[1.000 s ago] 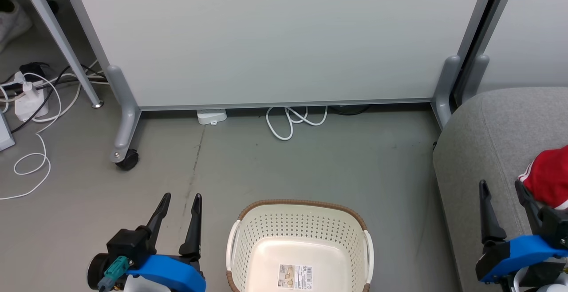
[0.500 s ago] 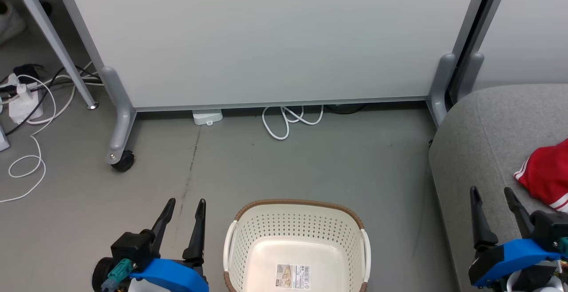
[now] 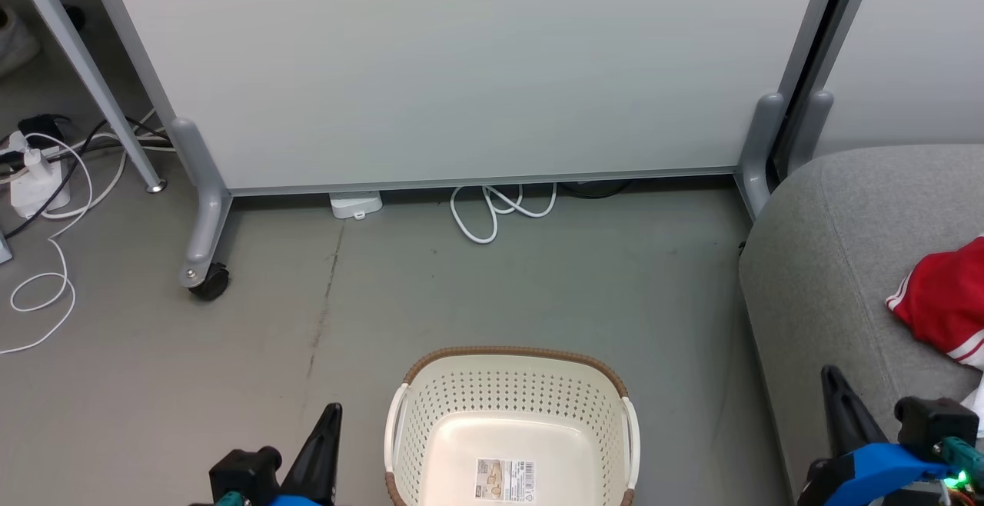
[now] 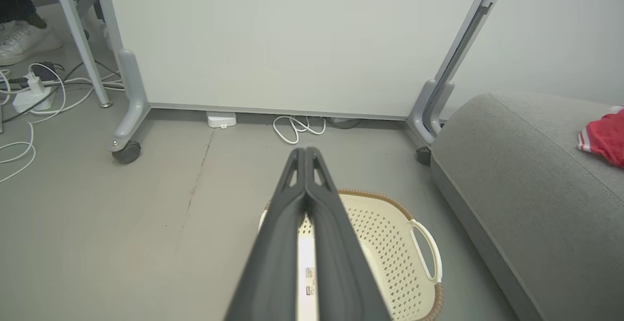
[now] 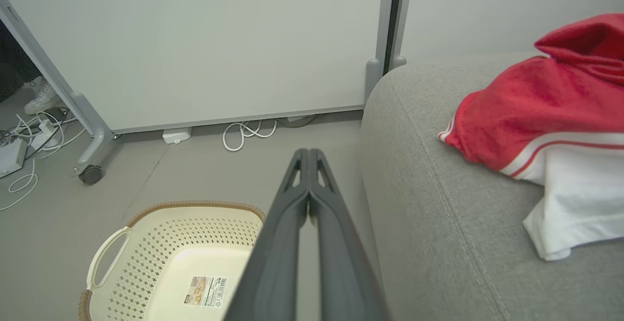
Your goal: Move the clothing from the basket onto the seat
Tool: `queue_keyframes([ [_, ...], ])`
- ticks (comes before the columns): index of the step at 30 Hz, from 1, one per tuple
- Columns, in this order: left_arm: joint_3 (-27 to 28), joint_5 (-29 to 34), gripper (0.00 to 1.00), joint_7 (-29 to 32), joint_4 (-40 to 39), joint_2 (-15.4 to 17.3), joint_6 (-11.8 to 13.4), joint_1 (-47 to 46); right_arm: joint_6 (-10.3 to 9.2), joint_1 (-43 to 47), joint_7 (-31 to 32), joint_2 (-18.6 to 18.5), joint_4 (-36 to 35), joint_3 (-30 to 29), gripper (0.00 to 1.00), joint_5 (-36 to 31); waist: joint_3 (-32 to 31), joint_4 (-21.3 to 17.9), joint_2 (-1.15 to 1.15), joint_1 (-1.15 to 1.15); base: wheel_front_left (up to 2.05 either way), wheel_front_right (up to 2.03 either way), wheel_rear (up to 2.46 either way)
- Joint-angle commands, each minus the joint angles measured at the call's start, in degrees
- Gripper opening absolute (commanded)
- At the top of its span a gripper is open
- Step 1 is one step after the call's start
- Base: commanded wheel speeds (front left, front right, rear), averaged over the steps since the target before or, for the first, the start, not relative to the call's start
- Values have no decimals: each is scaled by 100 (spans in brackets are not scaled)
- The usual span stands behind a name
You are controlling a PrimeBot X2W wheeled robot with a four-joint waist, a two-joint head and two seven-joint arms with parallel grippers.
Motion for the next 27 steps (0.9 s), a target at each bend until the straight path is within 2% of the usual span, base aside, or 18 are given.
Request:
queue_keyframes([
  [1,3,-10,0,3,24,-5,0,31,0,11,3,8,36,-3,0,11,0,-1,0,0,0,0,0],
  [4,25,-93,0,30,114,-28,0,133,0,49,24,32,161,-4,0,111,0,-6,0,0,0,0,0],
  [27,633,-2126,0,608,-318,-146,-2,-40,0,-120,304,-5,44,135,0,2620,11,-95,0,0,0,0,0],
])
